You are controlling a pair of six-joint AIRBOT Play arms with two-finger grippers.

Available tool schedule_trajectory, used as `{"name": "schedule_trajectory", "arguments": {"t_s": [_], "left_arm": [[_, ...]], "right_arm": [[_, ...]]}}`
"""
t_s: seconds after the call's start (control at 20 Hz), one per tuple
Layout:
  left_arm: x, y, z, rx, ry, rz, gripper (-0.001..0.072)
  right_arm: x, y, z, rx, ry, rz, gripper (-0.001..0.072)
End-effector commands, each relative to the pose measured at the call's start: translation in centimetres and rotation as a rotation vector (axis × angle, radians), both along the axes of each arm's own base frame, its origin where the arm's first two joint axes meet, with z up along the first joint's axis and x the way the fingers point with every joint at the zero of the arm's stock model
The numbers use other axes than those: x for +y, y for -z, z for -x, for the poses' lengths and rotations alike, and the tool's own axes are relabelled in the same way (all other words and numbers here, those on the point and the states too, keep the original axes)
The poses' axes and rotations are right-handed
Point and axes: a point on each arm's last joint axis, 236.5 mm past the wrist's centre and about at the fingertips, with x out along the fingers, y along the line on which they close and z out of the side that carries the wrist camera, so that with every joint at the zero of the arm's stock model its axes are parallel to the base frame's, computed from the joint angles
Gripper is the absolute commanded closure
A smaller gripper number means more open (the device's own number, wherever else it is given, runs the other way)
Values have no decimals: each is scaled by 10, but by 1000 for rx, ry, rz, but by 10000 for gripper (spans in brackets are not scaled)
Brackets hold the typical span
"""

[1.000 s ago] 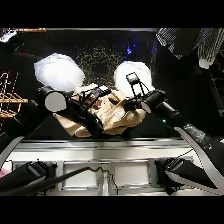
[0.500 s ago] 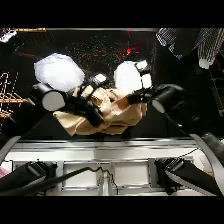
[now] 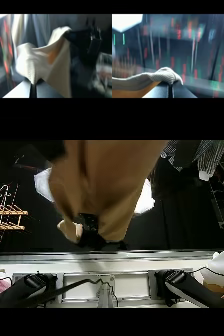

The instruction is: Fold the clothes and pants, and hang the long-sleeved shirts on hangers.

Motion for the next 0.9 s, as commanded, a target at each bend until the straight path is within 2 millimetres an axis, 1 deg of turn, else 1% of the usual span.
{"name": "schedule_trajectory", "arguments": {"t_s": [0.0, 0.05, 0.1, 0.15, 0.2, 0.25, 0.3, 0.35, 0.4, 0.45, 0.5, 0.55, 0.6, 0.65, 0.7, 0.75, 0.8, 0.85], "left_arm": [[16, -49, 19, -139, -18, 60, 691], [11, -37, 12, -114, -17, 22, 691], [5, -19, 3, -82, -20, -34, 691], [1, 0, -9, -51, -35, -102, 692], [2, 25, -25, -5, -73, -188, 692], [10, 57, -44, 69, -134, -285, 692], [23, 89, -61, 160, -203, -377, 692], [38, 124, -74, 265, -262, -466, 693], [53, 162, -82, 379, -300, -542, 693], [67, 195, -88, 479, -335, -577, 693], [85, 231, -92, 582, -373, -620, 693], [102, 266, -92, 676, -399, -656, 693], [121, 302, -89, 767, -424, -699, 693], [139, 334, -84, 843, -448, -732, 693], [159, 368, -75, 928, -477, -759, 693], [178, 398, -64, 1012, -511, -767, 693], [193, 420, -53, 1078, -547, -750, 693], [206, 435, -43, 1120, -584, -722, 693]], "right_arm": [[-34, -84, 37, -200, 44, -72, 680], [-34, -82, 34, -181, 51, -63, 680], [-31, -68, 23, -128, 61, -38, 680], [-26, -44, 5, -42, 72, -5, 680], [-19, -13, -15, 55, 85, 49, 680], [-11, 26, -38, 175, 93, 111, 680], [0, 65, -58, 289, 90, 165, 680], [17, 108, -75, 411, 54, 213, 680], [36, 149, -88, 521, 9, 251, 680], [58, 192, -97, 629, -46, 279, 680], [80, 234, -103, 727, -88, 318, 680], [99, 273, -104, 815, -127, 366, 680], [119, 310, -99, 901, -169, 419, 680], [141, 344, -89, 971, -220, 487, 680], [161, 368, -81, 1006, -259, 544, 680], [183, 386, -74, 1011, -297, 590, 680], [202, 397, -72, 997, -323, 611, 681], [220, 406, -70, 978, -347, 616, 681]]}}
